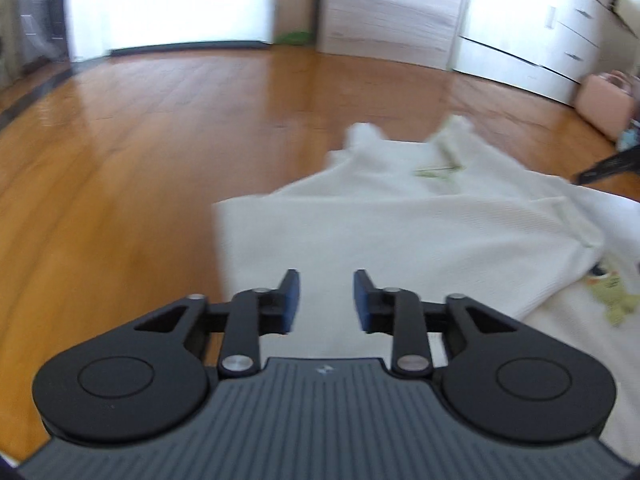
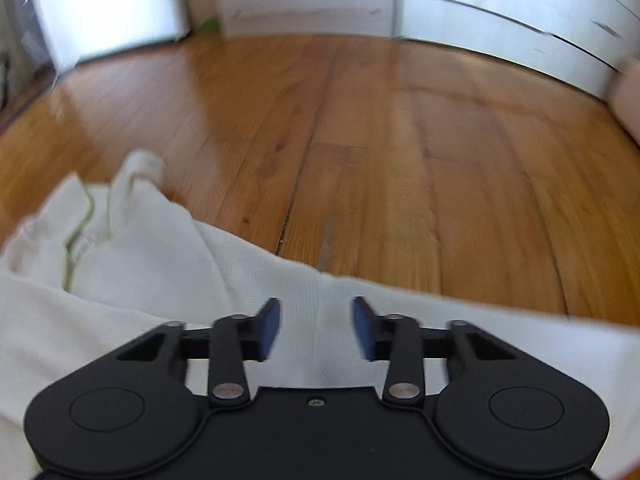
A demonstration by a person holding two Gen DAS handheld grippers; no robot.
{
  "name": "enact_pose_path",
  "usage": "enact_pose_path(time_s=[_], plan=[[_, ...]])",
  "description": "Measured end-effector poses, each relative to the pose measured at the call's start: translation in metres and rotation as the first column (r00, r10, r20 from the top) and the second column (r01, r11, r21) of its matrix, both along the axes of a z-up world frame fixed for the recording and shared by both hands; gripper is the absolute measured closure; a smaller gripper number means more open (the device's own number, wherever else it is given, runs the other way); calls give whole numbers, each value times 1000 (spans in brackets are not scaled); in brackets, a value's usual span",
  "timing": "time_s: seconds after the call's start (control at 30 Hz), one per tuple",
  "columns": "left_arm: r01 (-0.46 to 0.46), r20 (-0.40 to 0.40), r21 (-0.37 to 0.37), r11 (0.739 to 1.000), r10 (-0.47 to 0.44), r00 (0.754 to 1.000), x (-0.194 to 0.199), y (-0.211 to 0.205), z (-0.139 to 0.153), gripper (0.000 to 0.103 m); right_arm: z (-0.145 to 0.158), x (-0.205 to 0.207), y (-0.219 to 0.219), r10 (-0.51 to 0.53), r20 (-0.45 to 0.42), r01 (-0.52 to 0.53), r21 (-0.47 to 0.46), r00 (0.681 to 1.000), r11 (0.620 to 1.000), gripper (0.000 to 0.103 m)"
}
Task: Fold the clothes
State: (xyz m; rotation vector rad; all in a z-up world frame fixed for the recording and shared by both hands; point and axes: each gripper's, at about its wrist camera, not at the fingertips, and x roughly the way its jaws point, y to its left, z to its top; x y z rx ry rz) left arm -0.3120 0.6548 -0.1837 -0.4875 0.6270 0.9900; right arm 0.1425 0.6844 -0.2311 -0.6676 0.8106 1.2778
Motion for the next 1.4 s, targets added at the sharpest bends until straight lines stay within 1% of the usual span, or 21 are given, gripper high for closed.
enact_pose_path(time_s=[0.1,0.13,0.23,0.3,0.33,0.4,0.53,0.67,0.7,0.73,0.77,0.83,0.9,0.93,1.03,1.1,1.2,1.27,1.3,1.37,1.4], plan=[[96,6,-33,995,-96,995,50,25,6,65,-16,-5,18,30,57,-27,-53,998,998,64],[113,20,-49,992,-112,994,66,34,5,61,-17,-6,21,46,57,-43,-50,997,998,64],[136,65,-83,987,-131,989,109,56,0,61,-23,-12,26,89,94,-86,-40,992,995,63],[153,96,-104,983,-143,985,138,71,-3,58,-28,-15,28,106,129,-101,-48,986,994,69],[161,111,-115,980,-148,983,152,79,-5,56,-29,-16,28,115,140,-110,-43,983,993,76],[175,112,-105,979,-163,980,177,92,-6,55,-31,-19,27,134,163,-130,-34,978,991,99],[158,69,-24,987,-156,985,213,115,-3,34,-25,-13,22,118,167,-123,25,979,992,101],[181,50,-41,983,-179,983,242,144,-7,27,-16,-2,14,93,117,-102,73,989,992,101],[195,32,-68,978,-193,981,248,150,-10,29,-14,0,14,96,116,-105,75,989,992,101],[213,12,-94,972,-213,977,253,156,-13,49,-14,2,14,97,115,-107,76,989,991,101],[231,-17,-107,967,-234,972,257,159,-15,102,-12,4,14,98,114,-107,79,989,991,101],[258,-101,-79,963,-266,959,262,157,-16,101,-9,7,12,95,122,-105,87,988,991,102],[258,-141,20,966,-253,957,259,151,-11,101,-8,8,10,82,140,-96,93,987,991,102],[247,-135,52,968,-238,962,256,150,-8,101,-8,9,9,75,148,-89,93,986,992,102],[181,-61,59,982,-177,982,242,154,-9,101,-17,12,10,47,161,-60,77,986,995,102],[156,-75,74,985,-151,986,239,154,-16,101,-22,14,13,20,156,-33,81,988,996,102],[119,-72,74,990,-113,991,234,157,-25,93,-27,17,17,-47,137,34,100,989,994,102],[85,-57,56,995,-82,995,228,160,-26,77,-28,25,20,-132,176,118,86,975,989,101],[73,-38,56,996,-71,997,223,161,-22,72,-27,32,16,-186,181,172,88,966,981,96],[65,2,86,994,-66,998,218,160,-10,56,-17,58,-4,-307,96,297,108,947,949,69],[80,10,101,992,-81,997,216,153,-4,51,-12,71,-16,-362,45,355,112,931,928,63]])
